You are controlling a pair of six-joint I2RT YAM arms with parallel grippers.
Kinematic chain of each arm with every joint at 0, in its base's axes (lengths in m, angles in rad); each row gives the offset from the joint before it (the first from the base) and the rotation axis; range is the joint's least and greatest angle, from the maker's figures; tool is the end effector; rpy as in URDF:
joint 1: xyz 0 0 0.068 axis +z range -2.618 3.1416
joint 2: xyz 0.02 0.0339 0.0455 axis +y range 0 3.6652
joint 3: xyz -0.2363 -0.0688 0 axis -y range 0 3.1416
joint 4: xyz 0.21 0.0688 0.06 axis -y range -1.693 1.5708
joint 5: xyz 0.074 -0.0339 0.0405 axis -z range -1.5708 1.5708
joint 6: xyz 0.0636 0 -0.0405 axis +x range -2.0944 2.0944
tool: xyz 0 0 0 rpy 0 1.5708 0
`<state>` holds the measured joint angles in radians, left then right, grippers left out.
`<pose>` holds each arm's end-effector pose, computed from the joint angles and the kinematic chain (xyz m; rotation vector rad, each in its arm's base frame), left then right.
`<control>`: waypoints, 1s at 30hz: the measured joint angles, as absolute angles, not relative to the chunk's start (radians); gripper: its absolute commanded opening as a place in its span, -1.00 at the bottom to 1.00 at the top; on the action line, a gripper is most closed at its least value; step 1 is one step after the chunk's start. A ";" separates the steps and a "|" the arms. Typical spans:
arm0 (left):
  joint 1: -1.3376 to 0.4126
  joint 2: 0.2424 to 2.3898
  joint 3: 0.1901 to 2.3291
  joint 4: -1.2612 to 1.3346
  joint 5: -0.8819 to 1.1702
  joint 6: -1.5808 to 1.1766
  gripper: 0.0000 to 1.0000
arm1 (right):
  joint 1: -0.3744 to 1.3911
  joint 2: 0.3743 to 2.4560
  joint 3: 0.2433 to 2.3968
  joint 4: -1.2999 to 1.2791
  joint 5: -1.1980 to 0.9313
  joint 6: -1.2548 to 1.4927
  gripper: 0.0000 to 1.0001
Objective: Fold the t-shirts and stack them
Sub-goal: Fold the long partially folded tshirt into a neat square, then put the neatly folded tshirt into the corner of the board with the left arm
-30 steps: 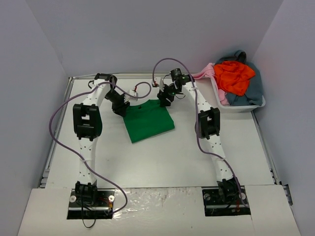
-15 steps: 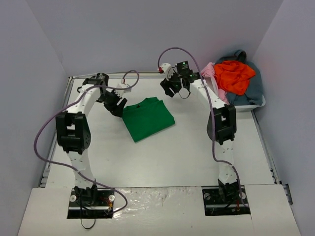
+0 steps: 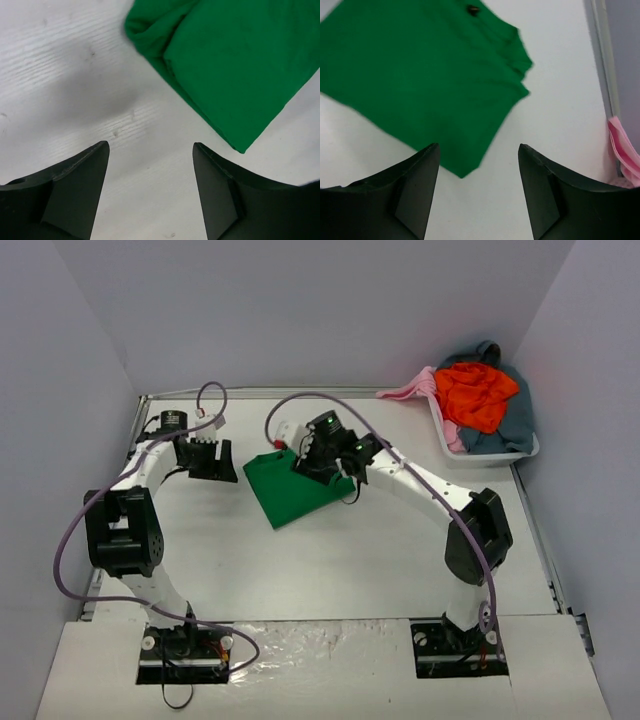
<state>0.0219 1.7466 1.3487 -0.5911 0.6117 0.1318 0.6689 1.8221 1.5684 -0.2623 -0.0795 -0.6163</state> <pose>0.3482 -0.0289 0.2148 0.3630 2.4149 -0.7095 0.3237 0.2623 0.2800 -1.2891 1.6414 0.1149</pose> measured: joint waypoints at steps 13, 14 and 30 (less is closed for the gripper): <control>0.168 1.818 1.307 -0.445 0.860 -0.171 0.34 | 0.915 1.810 1.433 -0.236 0.065 -0.703 0.19; 0.173 1.821 1.299 -0.433 0.875 -0.186 0.34 | 0.916 1.816 1.433 -0.226 0.075 -0.706 0.19; 0.230 1.844 1.279 -0.362 0.994 -0.282 0.33 | 1.044 2.096 1.508 -0.187 0.124 -0.712 0.18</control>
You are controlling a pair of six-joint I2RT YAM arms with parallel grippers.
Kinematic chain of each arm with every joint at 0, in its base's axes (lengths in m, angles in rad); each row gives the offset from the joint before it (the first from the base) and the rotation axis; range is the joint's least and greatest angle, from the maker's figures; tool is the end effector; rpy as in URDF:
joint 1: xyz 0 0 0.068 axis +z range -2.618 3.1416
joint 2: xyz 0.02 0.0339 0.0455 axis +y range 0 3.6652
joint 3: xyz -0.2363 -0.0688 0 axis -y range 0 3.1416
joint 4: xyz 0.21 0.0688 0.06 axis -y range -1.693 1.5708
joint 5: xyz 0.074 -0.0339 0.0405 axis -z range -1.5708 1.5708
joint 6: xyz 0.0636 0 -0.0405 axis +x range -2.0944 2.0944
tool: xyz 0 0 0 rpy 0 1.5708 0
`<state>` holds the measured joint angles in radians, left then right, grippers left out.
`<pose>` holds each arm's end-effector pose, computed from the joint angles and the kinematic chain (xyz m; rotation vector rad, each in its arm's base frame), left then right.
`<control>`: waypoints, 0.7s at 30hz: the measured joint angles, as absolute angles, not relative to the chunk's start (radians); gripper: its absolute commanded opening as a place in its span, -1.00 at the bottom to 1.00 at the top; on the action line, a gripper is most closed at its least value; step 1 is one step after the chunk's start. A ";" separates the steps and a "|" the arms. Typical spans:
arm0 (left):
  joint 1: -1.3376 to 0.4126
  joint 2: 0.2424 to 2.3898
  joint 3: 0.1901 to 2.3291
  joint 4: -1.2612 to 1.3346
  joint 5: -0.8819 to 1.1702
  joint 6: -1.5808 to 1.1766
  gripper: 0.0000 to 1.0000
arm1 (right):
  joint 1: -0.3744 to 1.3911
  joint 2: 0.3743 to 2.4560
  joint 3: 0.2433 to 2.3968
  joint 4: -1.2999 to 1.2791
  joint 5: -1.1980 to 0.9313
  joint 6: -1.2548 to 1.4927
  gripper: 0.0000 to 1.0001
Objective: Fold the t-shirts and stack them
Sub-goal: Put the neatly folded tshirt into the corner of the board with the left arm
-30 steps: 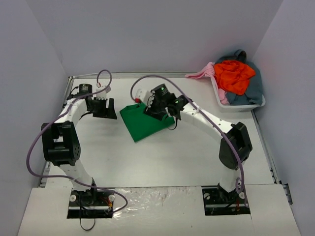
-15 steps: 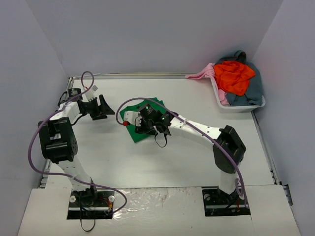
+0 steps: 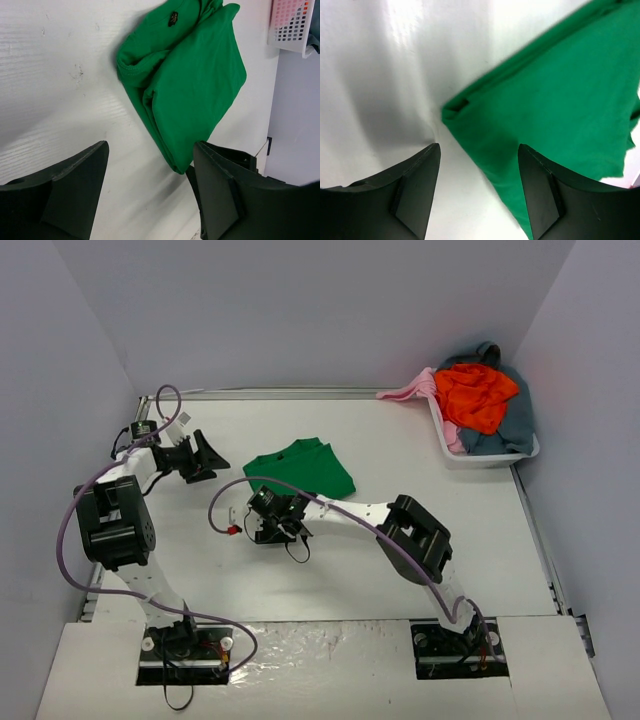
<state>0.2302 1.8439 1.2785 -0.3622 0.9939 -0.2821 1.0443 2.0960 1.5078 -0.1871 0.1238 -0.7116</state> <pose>0.3611 0.0299 0.1922 -0.1769 2.2817 -1.2404 0.2301 0.3803 0.1554 -1.7600 1.5401 0.0197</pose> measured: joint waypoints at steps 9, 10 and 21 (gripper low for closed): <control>0.230 1.850 1.279 -0.369 0.995 -0.281 0.32 | 1.092 2.113 1.509 -0.183 0.131 -0.709 0.18; 0.230 1.850 1.278 -0.368 0.995 -0.281 0.32 | 1.093 2.113 1.509 -0.183 0.131 -0.709 0.18; 0.231 1.851 1.237 -0.376 1.005 -0.273 0.33 | 1.094 2.211 1.603 -0.165 0.183 -0.698 -1.00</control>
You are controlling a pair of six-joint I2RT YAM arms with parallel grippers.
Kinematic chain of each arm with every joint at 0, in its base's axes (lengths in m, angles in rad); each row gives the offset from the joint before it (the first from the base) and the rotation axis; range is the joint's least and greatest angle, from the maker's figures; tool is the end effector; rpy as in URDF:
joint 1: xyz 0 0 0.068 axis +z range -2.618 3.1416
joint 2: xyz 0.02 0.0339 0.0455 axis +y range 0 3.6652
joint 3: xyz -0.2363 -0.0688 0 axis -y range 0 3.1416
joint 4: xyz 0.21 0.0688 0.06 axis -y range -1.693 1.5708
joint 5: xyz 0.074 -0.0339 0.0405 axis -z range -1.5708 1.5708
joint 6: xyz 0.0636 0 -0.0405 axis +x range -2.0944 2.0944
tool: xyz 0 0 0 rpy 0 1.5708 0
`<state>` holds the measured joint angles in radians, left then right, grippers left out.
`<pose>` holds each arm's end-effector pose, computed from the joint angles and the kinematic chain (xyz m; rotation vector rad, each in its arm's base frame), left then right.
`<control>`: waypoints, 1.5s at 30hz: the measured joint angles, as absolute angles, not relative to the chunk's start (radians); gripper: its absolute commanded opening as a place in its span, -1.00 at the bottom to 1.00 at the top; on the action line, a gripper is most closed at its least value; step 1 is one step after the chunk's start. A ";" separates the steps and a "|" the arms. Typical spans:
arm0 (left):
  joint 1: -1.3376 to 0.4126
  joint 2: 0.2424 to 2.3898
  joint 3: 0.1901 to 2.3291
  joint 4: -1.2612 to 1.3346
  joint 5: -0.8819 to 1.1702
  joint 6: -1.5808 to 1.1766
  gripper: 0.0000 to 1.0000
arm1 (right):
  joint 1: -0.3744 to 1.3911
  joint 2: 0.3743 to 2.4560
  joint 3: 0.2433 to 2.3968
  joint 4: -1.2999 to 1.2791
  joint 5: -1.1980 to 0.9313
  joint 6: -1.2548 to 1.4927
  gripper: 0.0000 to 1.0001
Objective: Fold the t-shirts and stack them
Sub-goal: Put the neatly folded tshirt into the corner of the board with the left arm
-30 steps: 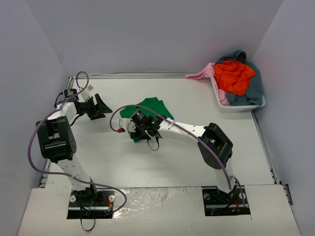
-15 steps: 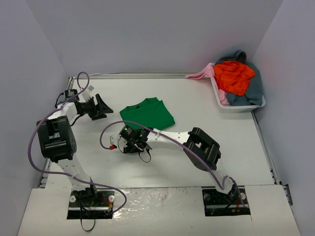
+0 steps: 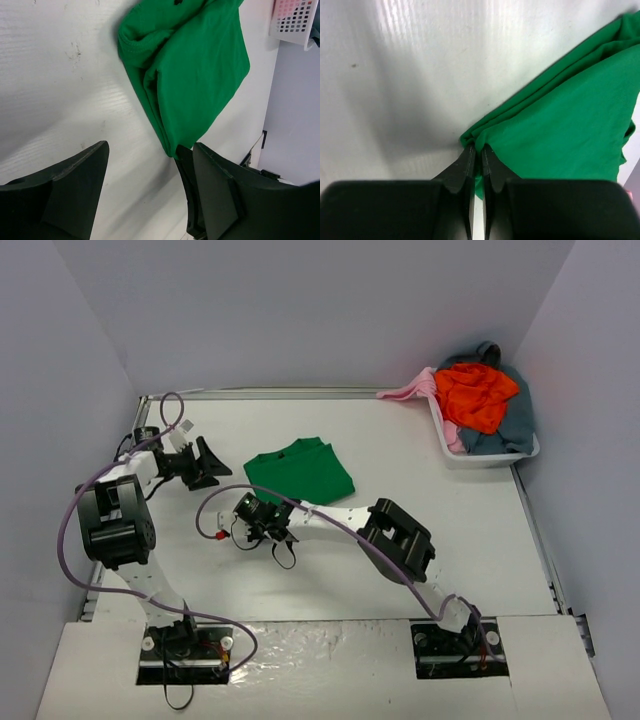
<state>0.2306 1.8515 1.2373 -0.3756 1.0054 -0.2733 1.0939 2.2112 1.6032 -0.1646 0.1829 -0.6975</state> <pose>0.3540 0.0279 0.1782 -0.2069 2.3181 -1.2770 0.2240 0.4083 0.1370 -1.7592 1.5236 -0.0160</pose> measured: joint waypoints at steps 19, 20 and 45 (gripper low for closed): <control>0.183 1.855 1.167 -0.363 1.176 -0.376 0.63 | 1.070 2.257 1.860 -0.209 0.268 -0.693 -1.00; 0.172 1.856 1.145 -0.342 1.181 -0.400 0.68 | 1.068 2.265 1.875 -0.211 0.271 -0.693 -1.00; 0.059 1.966 1.045 -0.088 1.216 -0.630 0.89 | 1.081 2.370 1.962 -0.299 0.315 -0.702 -1.00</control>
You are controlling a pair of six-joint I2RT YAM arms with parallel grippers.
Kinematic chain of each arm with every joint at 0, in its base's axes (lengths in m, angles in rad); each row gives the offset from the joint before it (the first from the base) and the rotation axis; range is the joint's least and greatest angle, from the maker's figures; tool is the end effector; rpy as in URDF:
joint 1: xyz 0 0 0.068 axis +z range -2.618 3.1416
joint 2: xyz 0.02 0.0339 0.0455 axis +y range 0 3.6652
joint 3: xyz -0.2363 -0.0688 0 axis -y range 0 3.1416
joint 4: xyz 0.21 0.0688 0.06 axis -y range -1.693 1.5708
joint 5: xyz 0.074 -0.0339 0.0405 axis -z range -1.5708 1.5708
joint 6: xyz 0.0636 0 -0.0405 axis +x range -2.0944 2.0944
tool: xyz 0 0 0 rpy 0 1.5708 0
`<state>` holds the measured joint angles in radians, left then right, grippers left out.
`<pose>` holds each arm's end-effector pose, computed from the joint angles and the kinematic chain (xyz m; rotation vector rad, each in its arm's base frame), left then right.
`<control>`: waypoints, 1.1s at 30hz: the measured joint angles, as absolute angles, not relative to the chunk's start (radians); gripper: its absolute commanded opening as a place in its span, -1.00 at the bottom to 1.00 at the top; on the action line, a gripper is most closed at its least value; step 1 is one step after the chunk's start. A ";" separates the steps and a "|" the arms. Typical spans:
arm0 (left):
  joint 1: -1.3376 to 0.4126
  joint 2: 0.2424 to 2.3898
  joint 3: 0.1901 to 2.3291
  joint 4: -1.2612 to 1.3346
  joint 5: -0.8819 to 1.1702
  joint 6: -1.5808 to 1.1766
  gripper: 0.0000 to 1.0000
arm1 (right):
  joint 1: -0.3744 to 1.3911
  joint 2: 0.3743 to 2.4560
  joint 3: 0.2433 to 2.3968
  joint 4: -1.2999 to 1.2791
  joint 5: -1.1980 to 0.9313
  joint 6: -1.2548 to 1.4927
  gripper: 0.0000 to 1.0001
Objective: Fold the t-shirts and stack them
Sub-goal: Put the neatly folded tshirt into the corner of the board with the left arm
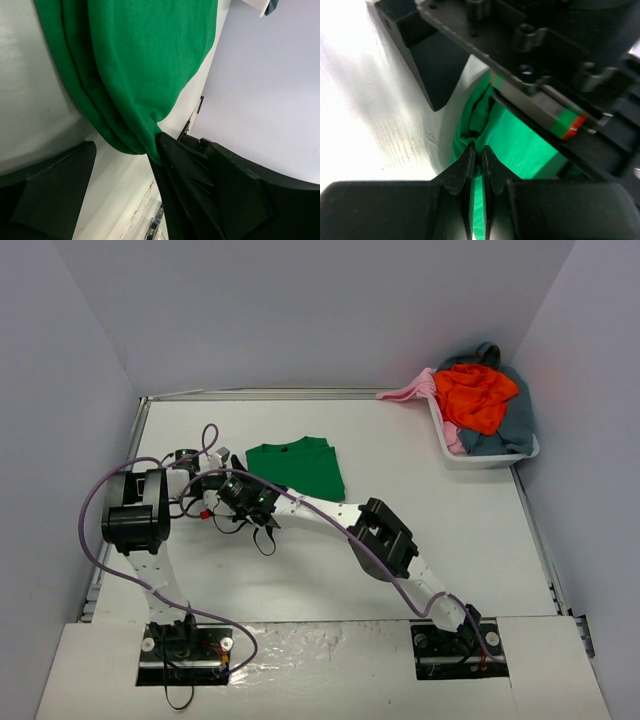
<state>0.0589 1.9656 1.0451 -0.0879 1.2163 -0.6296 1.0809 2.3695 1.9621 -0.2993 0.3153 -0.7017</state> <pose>0.3399 -0.0397 0.1195 -0.3528 2.4028 -1.7841 0.2565 0.4391 0.1629 -1.6354 1.5317 -0.1547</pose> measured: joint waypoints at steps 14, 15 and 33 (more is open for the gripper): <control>0.008 2.004 1.102 -0.081 1.213 -0.646 0.89 | 1.088 2.367 1.990 -0.334 0.332 -0.706 -1.00; -0.001 2.012 1.110 -0.076 1.214 -0.651 0.90 | 1.088 2.367 1.990 -0.336 0.333 -0.706 -1.00; -0.018 2.044 1.133 -0.070 1.225 -0.667 0.62 | 1.099 2.367 1.990 -0.364 0.341 -0.709 -1.00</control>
<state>-0.0177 2.0441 1.1332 -0.0700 1.2247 -0.6666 1.0992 2.3672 1.9900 -0.3641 0.3412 -0.7086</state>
